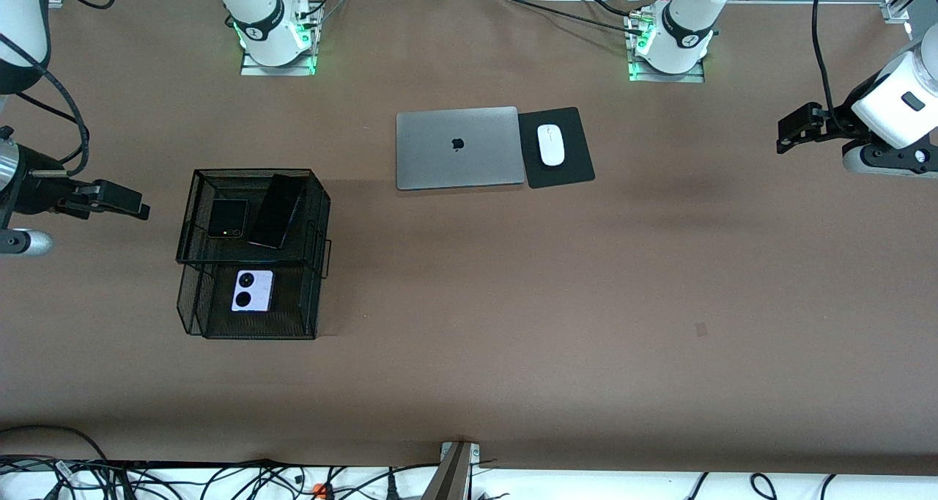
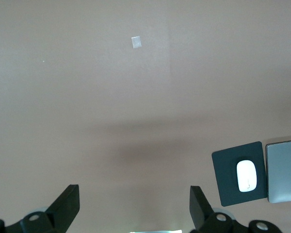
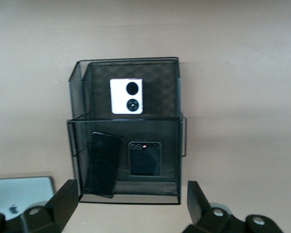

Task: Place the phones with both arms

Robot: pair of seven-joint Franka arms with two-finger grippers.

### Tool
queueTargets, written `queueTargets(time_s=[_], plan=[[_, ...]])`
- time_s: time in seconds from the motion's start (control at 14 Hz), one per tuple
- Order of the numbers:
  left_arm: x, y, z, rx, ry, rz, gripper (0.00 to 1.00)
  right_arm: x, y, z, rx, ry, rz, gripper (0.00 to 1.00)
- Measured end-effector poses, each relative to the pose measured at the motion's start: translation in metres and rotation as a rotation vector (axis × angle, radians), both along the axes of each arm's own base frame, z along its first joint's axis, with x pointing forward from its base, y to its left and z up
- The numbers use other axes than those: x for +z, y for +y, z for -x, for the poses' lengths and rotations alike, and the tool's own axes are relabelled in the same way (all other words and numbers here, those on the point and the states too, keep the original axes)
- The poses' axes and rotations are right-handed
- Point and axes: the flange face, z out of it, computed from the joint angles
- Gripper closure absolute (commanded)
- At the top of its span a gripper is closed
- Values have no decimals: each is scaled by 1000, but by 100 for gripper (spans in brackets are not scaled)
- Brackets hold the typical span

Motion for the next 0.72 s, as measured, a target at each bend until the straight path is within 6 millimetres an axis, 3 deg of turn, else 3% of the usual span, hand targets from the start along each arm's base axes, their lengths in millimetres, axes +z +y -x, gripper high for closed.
queueTargets(time_s=[0.36, 0.72], plan=[[0, 0, 0, 0, 1, 0, 0, 14, 14, 11, -5, -38, 25, 0], [0, 0, 0, 0, 4, 0, 0, 7, 14, 12, -48, -22, 22, 0]])
